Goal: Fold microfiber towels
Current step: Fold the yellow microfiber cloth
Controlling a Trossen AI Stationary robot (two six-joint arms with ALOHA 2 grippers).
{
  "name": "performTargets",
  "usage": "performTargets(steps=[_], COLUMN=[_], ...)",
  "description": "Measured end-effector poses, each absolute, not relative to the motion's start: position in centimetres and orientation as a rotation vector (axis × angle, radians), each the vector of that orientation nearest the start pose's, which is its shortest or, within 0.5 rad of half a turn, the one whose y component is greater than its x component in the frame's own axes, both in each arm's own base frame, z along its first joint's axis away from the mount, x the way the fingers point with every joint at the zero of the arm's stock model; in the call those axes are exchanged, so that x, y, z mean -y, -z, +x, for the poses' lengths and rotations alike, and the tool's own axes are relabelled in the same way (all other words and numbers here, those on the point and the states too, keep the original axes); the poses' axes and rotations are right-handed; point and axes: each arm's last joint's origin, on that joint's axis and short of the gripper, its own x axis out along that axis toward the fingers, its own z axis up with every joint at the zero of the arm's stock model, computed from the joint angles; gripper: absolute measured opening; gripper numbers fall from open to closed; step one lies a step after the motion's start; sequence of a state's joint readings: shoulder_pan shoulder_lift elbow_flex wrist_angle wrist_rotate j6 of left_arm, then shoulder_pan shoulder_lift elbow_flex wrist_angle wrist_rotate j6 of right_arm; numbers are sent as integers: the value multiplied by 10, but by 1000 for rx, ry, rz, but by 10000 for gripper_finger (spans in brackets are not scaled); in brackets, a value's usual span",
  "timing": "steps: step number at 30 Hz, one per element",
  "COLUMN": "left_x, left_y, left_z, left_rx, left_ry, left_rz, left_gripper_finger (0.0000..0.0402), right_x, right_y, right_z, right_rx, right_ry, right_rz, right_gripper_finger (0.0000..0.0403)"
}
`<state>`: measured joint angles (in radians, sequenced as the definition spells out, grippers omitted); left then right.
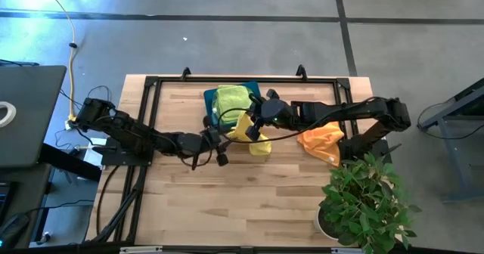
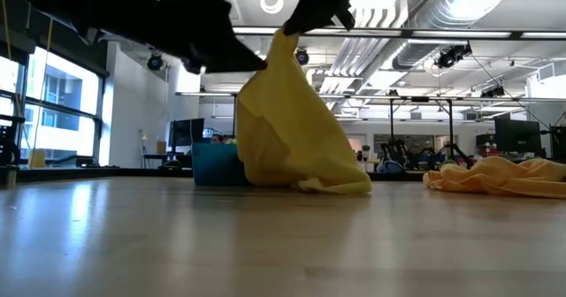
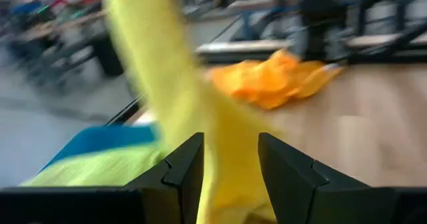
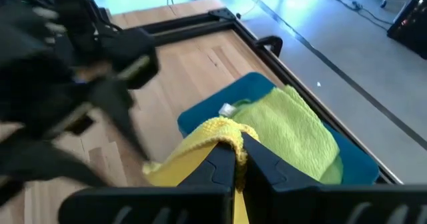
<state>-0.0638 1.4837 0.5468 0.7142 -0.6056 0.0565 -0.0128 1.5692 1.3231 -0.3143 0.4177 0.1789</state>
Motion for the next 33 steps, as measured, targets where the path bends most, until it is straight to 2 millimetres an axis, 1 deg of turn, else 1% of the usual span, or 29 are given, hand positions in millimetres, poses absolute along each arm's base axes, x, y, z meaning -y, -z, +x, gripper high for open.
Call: performTargets(steps=[3,5,11,14,19,22,24,26,30,33], left_x=[-4,-6,-4,-5,-9,-9,-7,-3,13,27], left_y=[-180,-179,-173,-166,-156,-152,-151,-151,-157,-167], left_z=[277,276,275,272,264,262,262,263,271,276], left_rx=[-257,-263,-299,-356,-413,-427,-434,-442,-418,-332], left_ry=[-664,-709,-654,-690,-823,-843,-814,-743,-480,-360], left_rz=[91,85,17,-9,-71,-109,-141,-190,-263,-231], left_gripper_finger=[129,125,98,78,48,35,27,21,15,23], right_x=[15,15,15,15,7,1,-3,-6,-4,0], right_y=[-317,-317,-319,-325,-337,-344,-349,-354,-360,-358], right_z=[352,352,351,349,345,339,335,330,324,322], right_rx=[-505,-509,-503,-485,-437,-426,-414,-401,-391,-413], right_ry=[455,449,434,413,291,204,158,152,240,335], right_rz=[54,45,16,-32,-23,-28,-43,-53,-70,-64], right_gripper_finger=[3,3,3,3,3,3,3,3,3,3])
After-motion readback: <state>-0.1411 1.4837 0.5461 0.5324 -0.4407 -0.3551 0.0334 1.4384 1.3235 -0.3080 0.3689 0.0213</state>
